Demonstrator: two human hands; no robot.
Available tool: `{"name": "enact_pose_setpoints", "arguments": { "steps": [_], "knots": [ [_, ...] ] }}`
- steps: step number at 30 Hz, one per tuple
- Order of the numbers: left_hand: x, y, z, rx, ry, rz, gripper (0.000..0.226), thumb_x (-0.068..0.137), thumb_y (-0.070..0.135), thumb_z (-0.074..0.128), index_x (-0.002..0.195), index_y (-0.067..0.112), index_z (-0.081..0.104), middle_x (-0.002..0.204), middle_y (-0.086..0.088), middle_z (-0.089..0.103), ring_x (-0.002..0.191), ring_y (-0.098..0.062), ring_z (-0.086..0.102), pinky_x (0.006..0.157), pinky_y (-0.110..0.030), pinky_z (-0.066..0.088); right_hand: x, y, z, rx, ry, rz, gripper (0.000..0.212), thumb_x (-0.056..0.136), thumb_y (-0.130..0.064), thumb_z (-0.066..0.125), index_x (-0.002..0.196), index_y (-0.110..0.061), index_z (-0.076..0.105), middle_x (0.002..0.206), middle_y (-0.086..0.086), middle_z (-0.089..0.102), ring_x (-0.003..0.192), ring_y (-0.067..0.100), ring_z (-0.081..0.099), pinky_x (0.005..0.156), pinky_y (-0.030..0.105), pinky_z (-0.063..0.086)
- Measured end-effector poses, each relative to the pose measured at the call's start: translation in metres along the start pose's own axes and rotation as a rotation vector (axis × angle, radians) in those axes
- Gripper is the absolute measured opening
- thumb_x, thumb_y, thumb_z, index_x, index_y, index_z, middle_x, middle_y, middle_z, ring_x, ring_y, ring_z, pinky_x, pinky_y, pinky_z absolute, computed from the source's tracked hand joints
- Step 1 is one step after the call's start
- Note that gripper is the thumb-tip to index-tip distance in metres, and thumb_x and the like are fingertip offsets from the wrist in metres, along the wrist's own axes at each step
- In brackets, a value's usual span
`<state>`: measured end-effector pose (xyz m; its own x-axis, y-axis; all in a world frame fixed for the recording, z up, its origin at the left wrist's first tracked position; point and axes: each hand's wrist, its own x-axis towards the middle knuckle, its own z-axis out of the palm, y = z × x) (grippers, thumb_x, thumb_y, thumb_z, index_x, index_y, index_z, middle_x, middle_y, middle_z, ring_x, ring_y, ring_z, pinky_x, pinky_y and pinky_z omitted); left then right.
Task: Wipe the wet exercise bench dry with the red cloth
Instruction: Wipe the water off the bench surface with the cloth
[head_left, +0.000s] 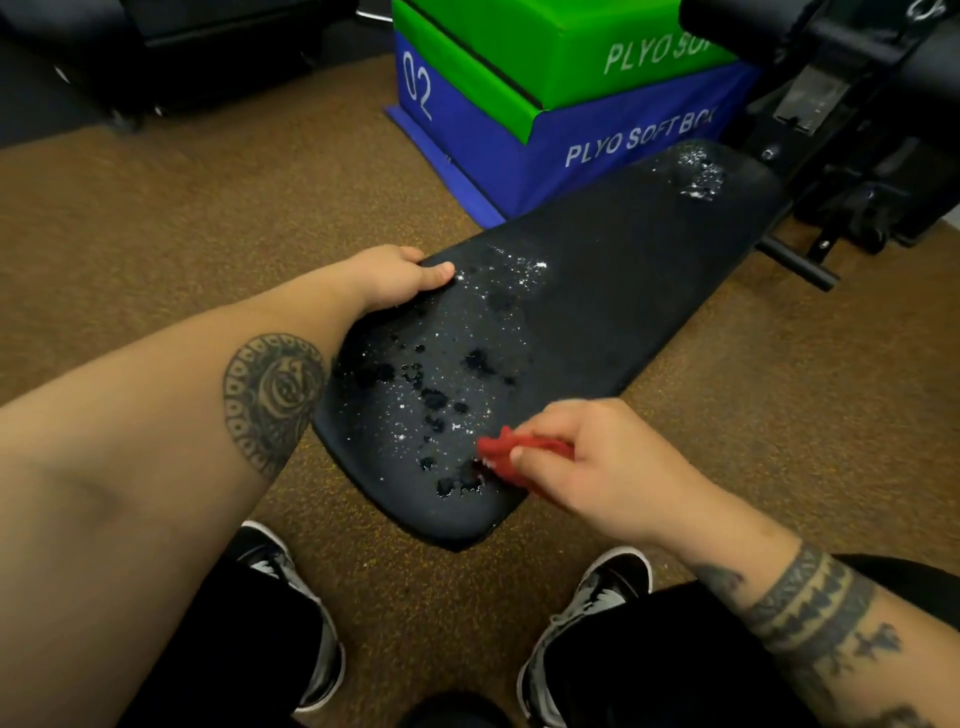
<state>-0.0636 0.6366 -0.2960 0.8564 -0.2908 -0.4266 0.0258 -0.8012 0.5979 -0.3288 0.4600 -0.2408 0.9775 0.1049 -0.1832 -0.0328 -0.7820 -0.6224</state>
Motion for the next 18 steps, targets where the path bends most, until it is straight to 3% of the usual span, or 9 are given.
{"name": "enact_pose_setpoints", "arguments": {
  "steps": [3,7,14,18],
  "knots": [
    [-0.003,0.0,0.001,-0.018,-0.005,0.002,0.096,0.069,0.083,0.057,0.147,0.028,0.045,0.152,0.001,0.046,0.136,-0.027,0.046,0.116,-0.048,0.032,0.008,-0.004,0.003,-0.1,0.136,0.001,0.043,0.083,-0.056,0.045,0.115,-0.04,0.069,0.09,-0.012,0.061,0.087,0.013,0.062,0.079,0.036,0.053],
    [-0.005,0.001,-0.001,0.001,-0.019,-0.023,0.102,0.057,0.092,0.053,0.142,0.037,0.049,0.15,0.005,0.048,0.135,-0.027,0.046,0.114,-0.051,0.033,-0.014,-0.018,0.035,-0.353,-0.027,-0.196,0.048,0.089,-0.05,0.039,0.131,-0.034,0.059,0.112,-0.008,0.057,0.098,0.024,0.065,0.084,0.04,0.055],
    [-0.007,0.002,-0.001,0.017,-0.012,-0.031,0.106,0.052,0.095,0.05,0.142,0.039,0.048,0.151,0.005,0.046,0.137,-0.028,0.044,0.114,-0.053,0.032,-0.031,-0.014,0.012,-0.255,-0.293,-0.318,0.036,0.089,-0.046,0.051,0.12,-0.041,0.066,0.101,-0.013,0.061,0.095,0.012,0.062,0.084,0.033,0.052],
    [-0.003,0.0,0.0,0.003,-0.016,-0.026,0.107,0.053,0.094,0.052,0.144,0.038,0.046,0.153,0.004,0.044,0.138,-0.028,0.043,0.115,-0.054,0.031,-0.027,-0.009,0.012,-0.119,-0.023,-0.269,0.036,0.091,-0.048,0.047,0.118,-0.037,0.068,0.089,-0.013,0.058,0.083,0.01,0.062,0.075,0.031,0.053]
  ]
}}
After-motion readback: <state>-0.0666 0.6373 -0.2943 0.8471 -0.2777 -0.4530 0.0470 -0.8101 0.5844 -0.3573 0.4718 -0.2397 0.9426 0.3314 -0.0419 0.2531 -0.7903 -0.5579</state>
